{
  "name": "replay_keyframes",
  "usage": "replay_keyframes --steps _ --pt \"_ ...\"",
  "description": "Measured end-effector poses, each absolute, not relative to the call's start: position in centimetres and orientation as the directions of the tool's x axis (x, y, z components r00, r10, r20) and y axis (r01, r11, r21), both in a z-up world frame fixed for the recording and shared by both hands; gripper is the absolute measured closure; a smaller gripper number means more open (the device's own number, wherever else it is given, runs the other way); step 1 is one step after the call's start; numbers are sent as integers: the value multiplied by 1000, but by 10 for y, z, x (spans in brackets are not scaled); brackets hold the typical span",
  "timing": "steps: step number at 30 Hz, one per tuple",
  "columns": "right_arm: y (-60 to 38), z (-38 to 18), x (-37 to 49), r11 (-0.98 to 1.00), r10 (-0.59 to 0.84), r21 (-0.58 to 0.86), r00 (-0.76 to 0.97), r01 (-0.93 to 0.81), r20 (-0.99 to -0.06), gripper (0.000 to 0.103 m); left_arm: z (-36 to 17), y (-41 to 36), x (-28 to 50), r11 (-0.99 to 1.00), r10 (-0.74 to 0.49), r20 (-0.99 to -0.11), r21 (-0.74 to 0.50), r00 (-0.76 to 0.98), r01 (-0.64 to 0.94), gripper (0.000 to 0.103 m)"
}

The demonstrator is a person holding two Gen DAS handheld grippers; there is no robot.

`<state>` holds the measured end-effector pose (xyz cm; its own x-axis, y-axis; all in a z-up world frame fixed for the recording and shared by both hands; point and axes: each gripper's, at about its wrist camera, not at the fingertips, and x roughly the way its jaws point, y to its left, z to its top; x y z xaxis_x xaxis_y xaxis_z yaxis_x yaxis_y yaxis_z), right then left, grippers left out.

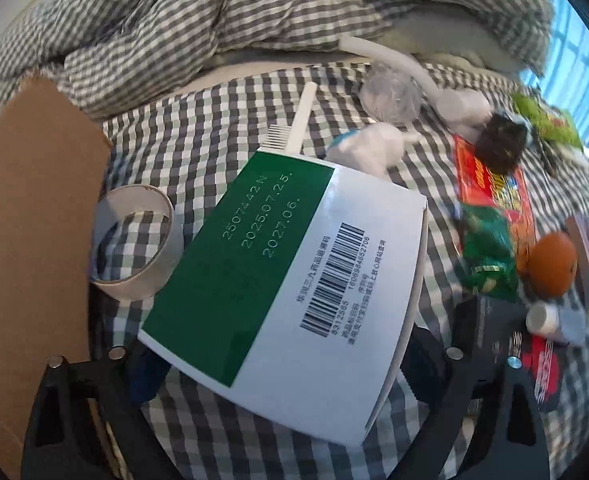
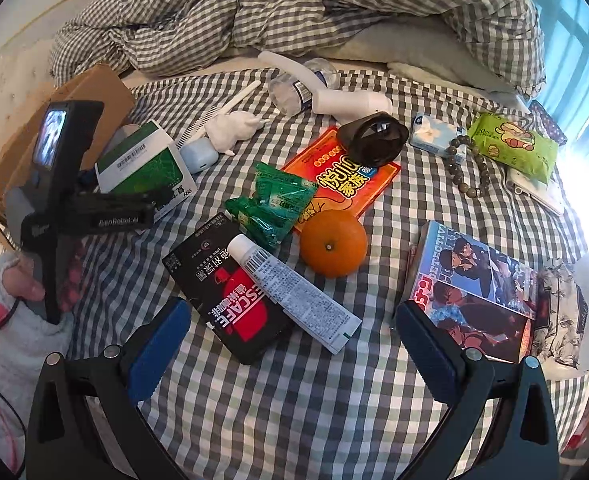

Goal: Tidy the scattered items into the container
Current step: 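Grasp the green-white medicine box with the left gripper while the right grasps the toothpaste tube, then carry both items to the cardboard box and open both grippers to drop them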

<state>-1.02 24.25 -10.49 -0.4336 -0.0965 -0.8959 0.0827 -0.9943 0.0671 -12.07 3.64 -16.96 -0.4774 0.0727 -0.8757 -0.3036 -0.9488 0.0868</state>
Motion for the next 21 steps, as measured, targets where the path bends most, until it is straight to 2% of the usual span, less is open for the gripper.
replay_keyframes --steps 2,8,12,14,16,17,20,21 --pt "243 -108 -12 -994 -105 77 -427 84 -898 2 -164 40 -110 -939 65 -869 113 -491 -324 11" --pt "236 -117 -20 -984 -161 112 -404 141 -901 2 -129 40 -87 -947 92 -859 81 -504 -311 18" --pt "228 -133 -35 -974 -187 122 -379 189 -906 2 -115 40 -83 -944 95 -861 83 -500 -321 19" --pt "224 -145 -44 -974 -178 112 -356 199 -917 11 -116 41 -82 -942 90 -859 92 -504 -324 19" --pt "221 -159 -53 -973 -185 127 -320 195 -929 44 -123 41 -84 -941 76 -872 97 -484 -323 19" --pt "221 -163 -55 -974 -181 126 -312 188 -933 51 -128 41 -85 -942 72 -876 98 -477 -322 19" --pt "224 -168 -56 -976 -185 137 -308 170 -933 63 -138 41 -86 -941 77 -880 91 -469 -325 19" --pt "226 -166 -56 -978 -175 129 -312 163 -934 72 -139 42 -86 -940 85 -880 84 -466 -330 20"
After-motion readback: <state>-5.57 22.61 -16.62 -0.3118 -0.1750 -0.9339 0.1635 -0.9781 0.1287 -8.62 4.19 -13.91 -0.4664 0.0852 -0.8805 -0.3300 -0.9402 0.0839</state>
